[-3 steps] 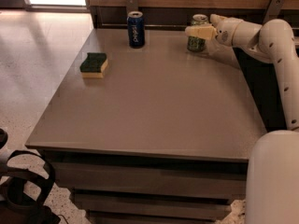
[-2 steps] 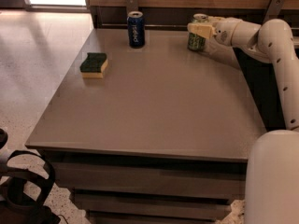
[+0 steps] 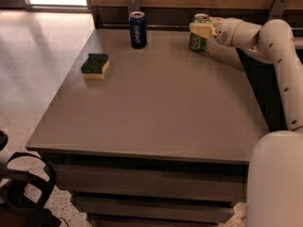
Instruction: Move green can near sponge
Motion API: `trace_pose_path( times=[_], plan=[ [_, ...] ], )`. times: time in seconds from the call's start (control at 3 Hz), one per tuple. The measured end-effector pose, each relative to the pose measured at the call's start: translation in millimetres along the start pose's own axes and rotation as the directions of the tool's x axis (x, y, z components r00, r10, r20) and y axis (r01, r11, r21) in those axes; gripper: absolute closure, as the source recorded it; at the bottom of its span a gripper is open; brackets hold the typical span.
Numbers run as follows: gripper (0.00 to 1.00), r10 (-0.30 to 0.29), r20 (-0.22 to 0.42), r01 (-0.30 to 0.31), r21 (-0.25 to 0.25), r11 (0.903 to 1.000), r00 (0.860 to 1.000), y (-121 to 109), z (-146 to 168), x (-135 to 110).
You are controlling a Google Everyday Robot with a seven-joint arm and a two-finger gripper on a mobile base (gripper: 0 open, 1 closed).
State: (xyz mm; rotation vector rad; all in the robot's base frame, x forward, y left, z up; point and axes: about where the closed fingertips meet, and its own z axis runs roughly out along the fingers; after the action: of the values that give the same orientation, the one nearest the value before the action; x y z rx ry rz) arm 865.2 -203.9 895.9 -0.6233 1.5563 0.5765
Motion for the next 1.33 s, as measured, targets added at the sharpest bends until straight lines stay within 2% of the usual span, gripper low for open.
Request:
trace_pose_path(
  times=[0.33, 0.67, 1.0, 1.33],
  plan=[
    [1.0, 0.001, -0.001, -0.001, -0.004, 1.0, 1.0, 1.9, 2.9, 0.7],
    [1.0, -0.027, -0.018, 0.027, 0.017, 0.9995, 0.999, 1.4, -11.0, -11.1],
    [1.0, -0.069, -0.028, 0.071, 0.061, 0.9956, 0.997, 1.9, -39.9, -30.1],
    [1.0, -0.082, -0.003, 0.082, 0.063, 0.9947, 0.997, 17.2, -55.8, -40.8]
  ],
)
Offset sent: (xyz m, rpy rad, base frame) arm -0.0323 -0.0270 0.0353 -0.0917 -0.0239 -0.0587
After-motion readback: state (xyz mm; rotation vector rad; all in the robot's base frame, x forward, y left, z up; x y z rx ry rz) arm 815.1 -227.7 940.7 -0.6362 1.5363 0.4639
